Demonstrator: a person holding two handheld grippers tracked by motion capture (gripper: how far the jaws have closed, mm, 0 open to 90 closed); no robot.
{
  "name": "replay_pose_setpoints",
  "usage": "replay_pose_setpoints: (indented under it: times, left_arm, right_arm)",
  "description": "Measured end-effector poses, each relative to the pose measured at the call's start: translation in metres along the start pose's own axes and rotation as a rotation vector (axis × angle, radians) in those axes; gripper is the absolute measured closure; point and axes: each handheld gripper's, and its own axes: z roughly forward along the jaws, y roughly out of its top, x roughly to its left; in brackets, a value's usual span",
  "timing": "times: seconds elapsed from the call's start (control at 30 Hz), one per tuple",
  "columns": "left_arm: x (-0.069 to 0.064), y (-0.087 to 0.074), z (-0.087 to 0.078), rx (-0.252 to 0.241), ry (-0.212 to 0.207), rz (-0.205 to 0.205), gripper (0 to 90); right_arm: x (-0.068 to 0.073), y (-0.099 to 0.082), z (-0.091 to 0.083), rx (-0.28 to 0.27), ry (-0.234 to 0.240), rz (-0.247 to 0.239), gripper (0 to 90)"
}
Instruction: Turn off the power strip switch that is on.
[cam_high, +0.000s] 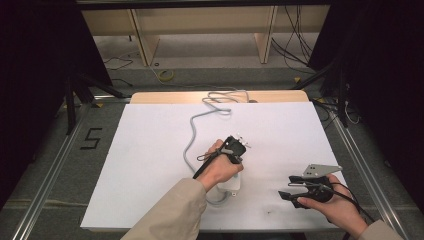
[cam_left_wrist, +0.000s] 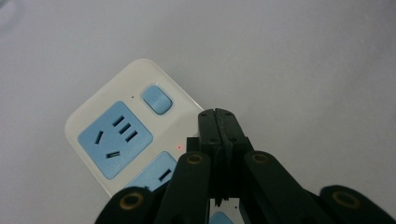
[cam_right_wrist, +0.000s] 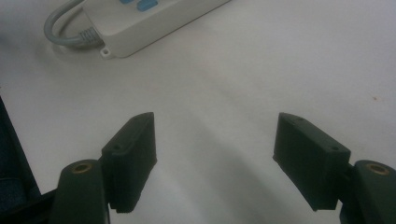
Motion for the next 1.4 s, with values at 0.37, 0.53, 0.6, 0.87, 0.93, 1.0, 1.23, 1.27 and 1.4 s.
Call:
replay_pose_setpoints:
  times: [0.37, 0.53, 0.6, 0.87, 0.93, 1.0, 1.23, 1.27, 1.4]
  left_arm:
    - [0.000, 0.000, -0.001, 0.006, -0.004, 0.011, 90.0]
    - [0.001, 0.001, -0.004, -0.008, -0.017, -0.003, 90.0]
    - [0.001, -0.001, -0.004, -0.010, -0.020, -0.003, 90.0]
    - [0.001, -0.001, -0.004, -0.016, -0.015, 0.002, 90.0]
    - [0.002, -0.001, -0.005, -0.018, -0.011, 0.004, 90.0]
    - [0.002, -0.002, -0.006, -0.025, -0.008, 0.003, 90.0]
    - [0.003, -0.002, -0.015, -0.066, -0.015, -0.008, 89.8]
    - [0.004, -0.002, -0.017, -0.076, -0.014, -0.011, 89.8]
    - [0.009, -0.004, -0.026, -0.103, -0.010, -0.024, 83.6]
  right_arm:
    - [0.000, 0.000, 0.000, 0.000, 0.000, -0.001, 30.0]
    - [0.000, 0.000, 0.000, -0.005, 0.000, 0.001, 30.0]
    - [0.000, 0.000, 0.000, -0.006, 0.001, 0.002, 30.0]
    - [0.000, 0.000, 0.000, -0.007, -0.001, 0.002, 30.0]
    - [-0.001, 0.000, 0.000, -0.007, 0.000, 0.002, 30.0]
    - [0.000, 0.000, 0.000, -0.007, 0.000, 0.002, 30.0]
    - [-0.001, 0.000, -0.001, -0.008, -0.001, 0.002, 30.0]
    - [-0.001, 0.000, -0.001, -0.009, -0.002, 0.002, 29.9]
    - [-0.001, 0.000, -0.001, -0.014, -0.004, 0.000, 30.0]
